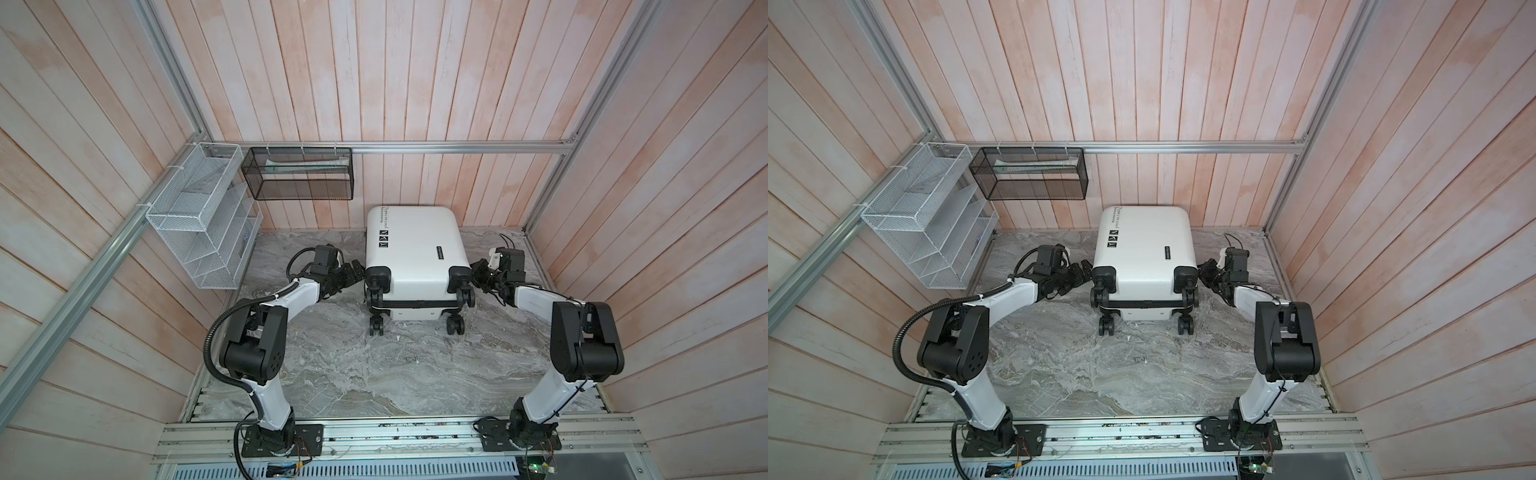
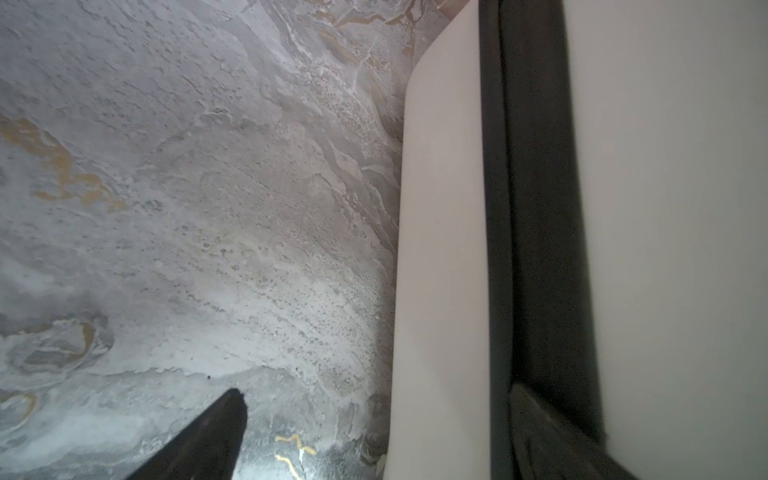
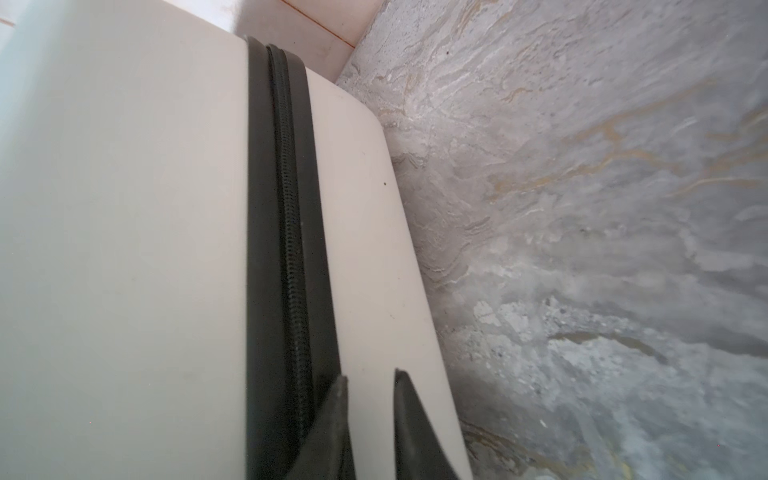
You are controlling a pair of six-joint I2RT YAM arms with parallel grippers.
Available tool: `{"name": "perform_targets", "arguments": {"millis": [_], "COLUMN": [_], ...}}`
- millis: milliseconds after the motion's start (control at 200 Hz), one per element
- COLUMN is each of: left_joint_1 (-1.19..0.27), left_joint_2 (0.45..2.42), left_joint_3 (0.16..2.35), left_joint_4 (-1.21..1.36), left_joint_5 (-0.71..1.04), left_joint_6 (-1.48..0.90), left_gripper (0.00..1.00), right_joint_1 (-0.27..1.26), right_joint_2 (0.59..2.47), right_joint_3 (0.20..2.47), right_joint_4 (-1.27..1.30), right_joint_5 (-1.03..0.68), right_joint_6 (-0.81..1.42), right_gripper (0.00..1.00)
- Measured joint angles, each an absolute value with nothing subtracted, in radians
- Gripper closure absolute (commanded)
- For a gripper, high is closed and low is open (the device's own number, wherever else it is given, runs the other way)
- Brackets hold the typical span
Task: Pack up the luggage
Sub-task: 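Release the suitcase and draw both grippers back from its sides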
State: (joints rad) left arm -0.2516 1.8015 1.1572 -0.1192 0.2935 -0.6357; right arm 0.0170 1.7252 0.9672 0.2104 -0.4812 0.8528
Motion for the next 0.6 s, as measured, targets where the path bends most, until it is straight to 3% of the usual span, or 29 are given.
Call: {"name": "perform_targets", "arguments": {"millis": [330, 600], "left_joint_1": [-0.136, -0.123], "left_joint_2": [1.642, 1.396], "left_joint_3": [1.076, 0.926], "left_joint_4": [-0.088, -0.089], "left_joint_5": [0.392, 0.415], "left_joint_6": [-0.62, -0.59], "left_gripper": [0.0, 0.0], "right_joint_1": [-0.05, -0.017], "right_joint_2": [1.35, 0.929], "right_joint_3": [0.883, 0.728], "right_joint_4": [0.03, -0.109], "right_joint_5": [-0.426, -0.355], "right_joint_6": [0.741, 0.686], "right_gripper": [0.26, 0.17]}}
